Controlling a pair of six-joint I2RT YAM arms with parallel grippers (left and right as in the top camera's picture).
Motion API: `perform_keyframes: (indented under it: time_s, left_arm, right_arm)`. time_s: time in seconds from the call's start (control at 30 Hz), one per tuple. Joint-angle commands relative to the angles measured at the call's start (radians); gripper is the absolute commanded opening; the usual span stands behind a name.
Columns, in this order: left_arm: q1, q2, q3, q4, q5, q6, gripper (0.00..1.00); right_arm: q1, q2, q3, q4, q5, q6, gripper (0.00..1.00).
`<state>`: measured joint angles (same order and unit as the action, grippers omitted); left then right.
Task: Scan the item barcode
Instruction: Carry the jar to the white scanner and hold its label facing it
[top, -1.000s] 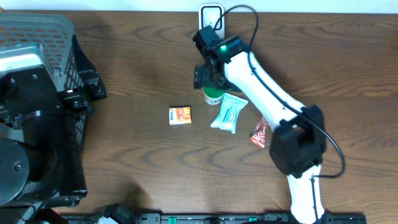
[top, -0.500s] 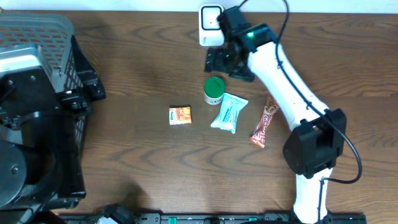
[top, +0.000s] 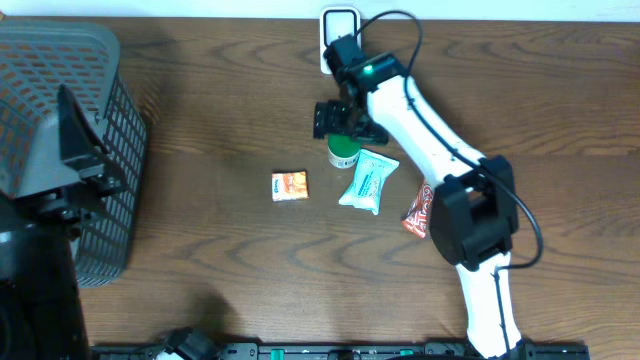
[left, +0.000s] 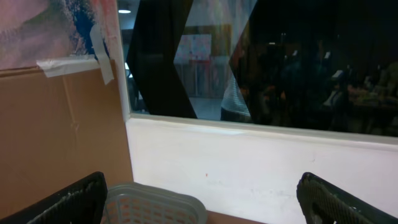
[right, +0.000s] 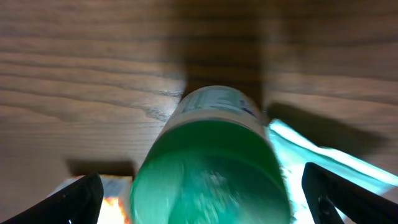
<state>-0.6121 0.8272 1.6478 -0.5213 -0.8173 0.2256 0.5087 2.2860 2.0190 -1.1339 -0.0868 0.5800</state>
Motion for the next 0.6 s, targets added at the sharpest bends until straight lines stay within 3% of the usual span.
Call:
perform_keyframes:
  time_s: [0.0,0.2,0.33,0.57]
  left_arm:
    - [0.002,-0.021,-0.004,-0.002,-0.003,0.009,0.98]
    - [0.002,-0.030,-0.004,-0.002,-0.003,0.009,0.98]
    - [0.002,-0.030,-0.004,-0.010,-0.003,0.009,0.98]
    - [0.002,-0.031,-0.009,-0.010,-0.003,0.009,0.98]
  right_arm:
    - [0.022,0.037,0.008,0.003,0.013,-0.009,0.98]
    - [0.027,0.105,0.008,0.002,0.018,-0.010,0.96]
    - [0.027,0.116,0.008,0.000,0.018,-0.021,0.86]
    - [0.025,0.121,0.008,0.002,0.082,-0.021,0.82]
